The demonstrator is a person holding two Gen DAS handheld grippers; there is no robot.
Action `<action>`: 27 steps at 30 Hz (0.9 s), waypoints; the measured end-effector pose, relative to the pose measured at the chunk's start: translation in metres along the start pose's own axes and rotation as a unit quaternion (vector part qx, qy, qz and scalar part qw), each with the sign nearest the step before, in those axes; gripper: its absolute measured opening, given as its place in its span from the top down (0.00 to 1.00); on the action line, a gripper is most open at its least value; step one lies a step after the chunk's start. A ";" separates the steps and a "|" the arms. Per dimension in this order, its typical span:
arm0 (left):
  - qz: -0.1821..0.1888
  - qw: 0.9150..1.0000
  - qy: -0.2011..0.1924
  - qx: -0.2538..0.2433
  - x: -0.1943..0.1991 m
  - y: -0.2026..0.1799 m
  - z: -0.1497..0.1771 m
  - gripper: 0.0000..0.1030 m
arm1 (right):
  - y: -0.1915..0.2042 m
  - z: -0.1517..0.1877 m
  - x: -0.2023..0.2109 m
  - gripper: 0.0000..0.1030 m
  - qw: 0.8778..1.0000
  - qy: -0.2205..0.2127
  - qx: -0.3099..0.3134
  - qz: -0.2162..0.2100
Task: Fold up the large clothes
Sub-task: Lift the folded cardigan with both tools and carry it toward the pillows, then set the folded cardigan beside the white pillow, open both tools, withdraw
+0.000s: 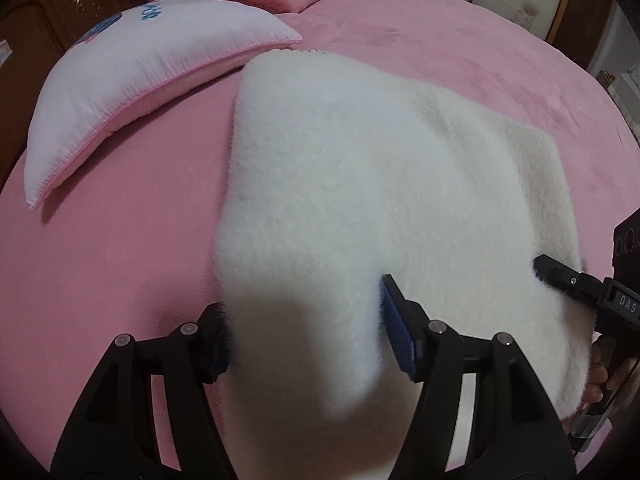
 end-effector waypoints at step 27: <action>-0.012 0.997 -0.033 0.065 0.010 0.000 0.030 0.35 | -0.051 -0.031 0.042 0.51 1.000 -0.018 -0.022 0.000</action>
Point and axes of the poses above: each gripper's, at about its wrist camera, not at the fingertips, and x roughly against the way its jaws point, y to its left, z to its underside, the point moved 3 cm from there along -x, roughly the way its jaws point, and after that the axes turned 12 degrees about -z, right-handed, at the moved point
